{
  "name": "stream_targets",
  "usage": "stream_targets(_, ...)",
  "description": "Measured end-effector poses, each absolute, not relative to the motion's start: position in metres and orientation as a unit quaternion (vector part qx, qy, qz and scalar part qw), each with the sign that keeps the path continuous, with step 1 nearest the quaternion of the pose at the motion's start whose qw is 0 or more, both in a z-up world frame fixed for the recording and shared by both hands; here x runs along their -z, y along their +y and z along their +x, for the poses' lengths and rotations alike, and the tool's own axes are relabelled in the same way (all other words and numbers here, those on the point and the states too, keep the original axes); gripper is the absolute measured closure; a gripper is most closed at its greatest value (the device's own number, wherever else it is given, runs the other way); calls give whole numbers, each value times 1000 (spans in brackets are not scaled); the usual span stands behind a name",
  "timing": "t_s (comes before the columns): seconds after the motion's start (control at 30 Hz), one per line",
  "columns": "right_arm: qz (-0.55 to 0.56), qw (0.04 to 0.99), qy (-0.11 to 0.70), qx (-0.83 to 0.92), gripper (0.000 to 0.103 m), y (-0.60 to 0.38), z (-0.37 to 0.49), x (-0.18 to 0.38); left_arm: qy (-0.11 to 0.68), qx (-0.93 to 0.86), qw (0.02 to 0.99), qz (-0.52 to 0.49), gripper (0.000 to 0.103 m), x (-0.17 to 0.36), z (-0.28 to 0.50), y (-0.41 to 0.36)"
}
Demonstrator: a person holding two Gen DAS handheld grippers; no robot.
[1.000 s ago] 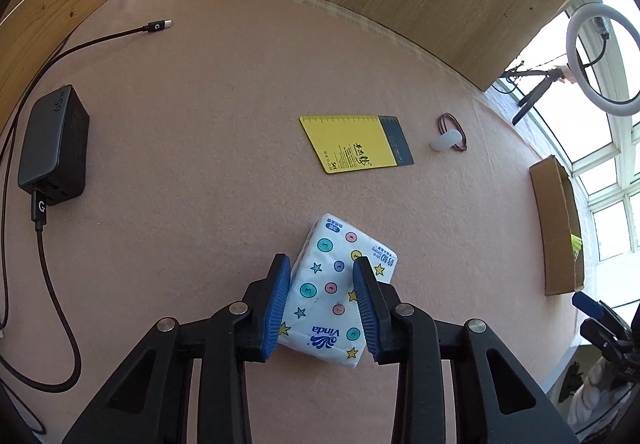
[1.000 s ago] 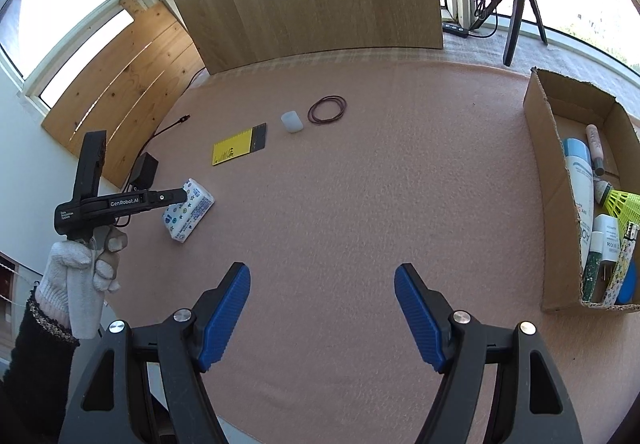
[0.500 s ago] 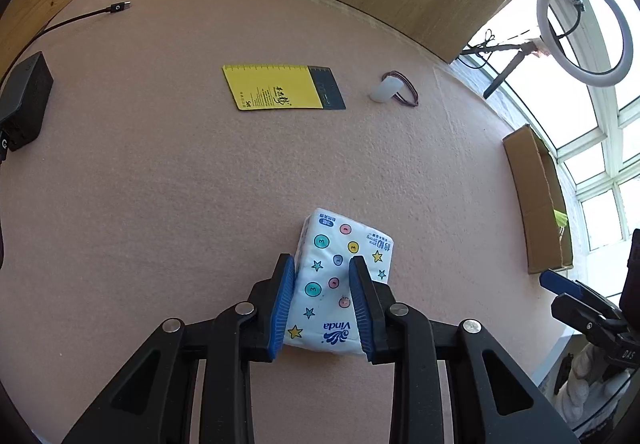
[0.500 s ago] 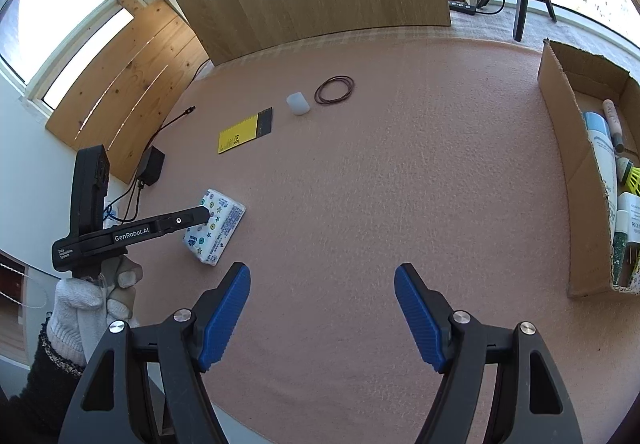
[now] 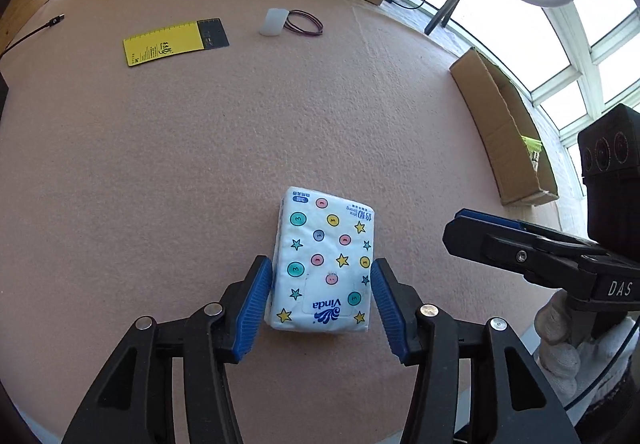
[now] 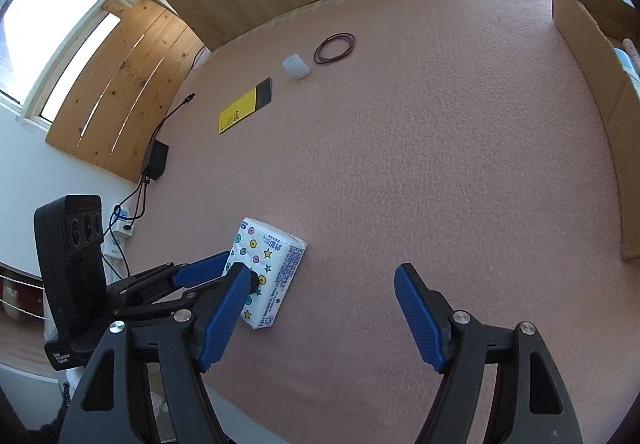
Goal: Organize objects
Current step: 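Close the left gripper on the Vinda tissue pack while the right gripper also grips it, then carry the tissue pack into the box and open both grippers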
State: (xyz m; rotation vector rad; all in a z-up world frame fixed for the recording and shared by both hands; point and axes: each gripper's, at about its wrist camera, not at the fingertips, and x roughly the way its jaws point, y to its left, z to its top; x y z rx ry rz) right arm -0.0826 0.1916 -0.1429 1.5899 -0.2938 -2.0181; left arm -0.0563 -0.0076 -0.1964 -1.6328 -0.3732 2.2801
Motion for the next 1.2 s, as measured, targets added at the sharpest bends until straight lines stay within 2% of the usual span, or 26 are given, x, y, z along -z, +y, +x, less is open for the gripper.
stream_targets(0.23,613,287,-108,728,32,172,-81,160,-117,-791,173,-574,48,200,-51,3)
stream_targets(0.4,626,292,-103,715,47,160,-83,171,-119,-790,176,-575,48,200,-52,-2)
stream_targets(0.53,629,293,-101,713,51,156,-84,174,-121,-789,178,-576,48,201,-51,-2)
stream_targets(0.8,634,310,-110,700,71,152,-86,176,-114,-787,190,-575,58,199,-51,6)
stream_targets(1.2,612,301,-98,725,71,172,-86,152,-88,-801,208,-555,60,174,-55,30)
